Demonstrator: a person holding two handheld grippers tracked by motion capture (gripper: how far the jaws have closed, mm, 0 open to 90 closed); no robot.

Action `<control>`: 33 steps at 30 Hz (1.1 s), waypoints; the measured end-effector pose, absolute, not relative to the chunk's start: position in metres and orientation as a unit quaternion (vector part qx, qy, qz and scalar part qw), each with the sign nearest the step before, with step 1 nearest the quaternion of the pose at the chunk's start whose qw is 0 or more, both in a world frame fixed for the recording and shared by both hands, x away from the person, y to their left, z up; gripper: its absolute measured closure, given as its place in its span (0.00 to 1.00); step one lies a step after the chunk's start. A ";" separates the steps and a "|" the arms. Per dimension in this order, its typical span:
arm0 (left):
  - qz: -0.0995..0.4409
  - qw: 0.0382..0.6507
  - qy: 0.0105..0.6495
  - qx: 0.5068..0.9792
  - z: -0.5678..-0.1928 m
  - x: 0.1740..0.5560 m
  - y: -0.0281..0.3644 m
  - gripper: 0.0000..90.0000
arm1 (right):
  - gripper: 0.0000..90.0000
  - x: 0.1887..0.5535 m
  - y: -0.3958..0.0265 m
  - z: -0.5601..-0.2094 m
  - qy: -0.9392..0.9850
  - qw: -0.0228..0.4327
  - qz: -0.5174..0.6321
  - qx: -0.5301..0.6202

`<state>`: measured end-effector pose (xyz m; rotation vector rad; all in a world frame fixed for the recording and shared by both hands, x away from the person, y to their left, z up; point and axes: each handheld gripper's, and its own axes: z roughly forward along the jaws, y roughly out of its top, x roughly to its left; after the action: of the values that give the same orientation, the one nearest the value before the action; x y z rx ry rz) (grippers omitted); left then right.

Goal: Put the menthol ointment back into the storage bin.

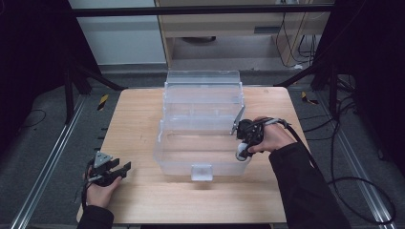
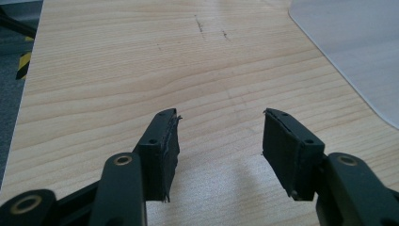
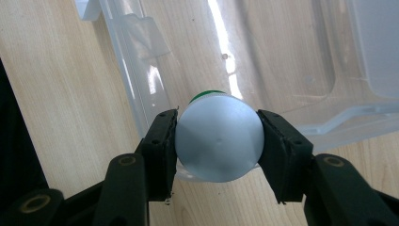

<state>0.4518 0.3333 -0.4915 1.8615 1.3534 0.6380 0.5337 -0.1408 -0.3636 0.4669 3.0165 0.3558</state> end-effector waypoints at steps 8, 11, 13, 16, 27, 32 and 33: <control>0.248 0.368 0.527 0.725 -0.492 0.452 0.333 0.51 | 0.56 0.536 -0.142 -0.374 0.982 0.028 0.113 0.150; 0.249 0.367 0.526 0.726 -0.492 0.452 0.334 0.51 | 0.56 0.536 -0.142 -0.377 0.982 0.027 0.112 0.150; 0.249 0.367 0.526 0.726 -0.492 0.452 0.334 0.51 | 0.56 0.536 -0.142 -0.380 0.982 0.027 0.111 0.149; 0.249 0.368 0.526 0.725 -0.492 0.452 0.333 0.51 | 0.56 0.536 -0.142 -0.382 0.982 0.025 0.108 0.150; 0.248 0.367 0.526 0.726 -0.492 0.452 0.333 0.51 | 0.56 0.537 -0.142 -0.389 0.982 0.020 0.111 0.150; 0.247 0.366 0.526 0.726 -0.492 0.452 0.334 0.51 | 0.56 0.537 -0.141 -0.392 0.982 0.017 0.109 0.152; 0.248 0.367 0.526 0.726 -0.492 0.452 0.334 0.51 | 0.56 0.537 -0.141 -0.392 0.983 0.019 0.109 0.149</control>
<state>0.4520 0.3335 -0.4921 1.8660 1.3527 0.6365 0.5374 -0.1405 -0.3921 0.4629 3.0512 0.3372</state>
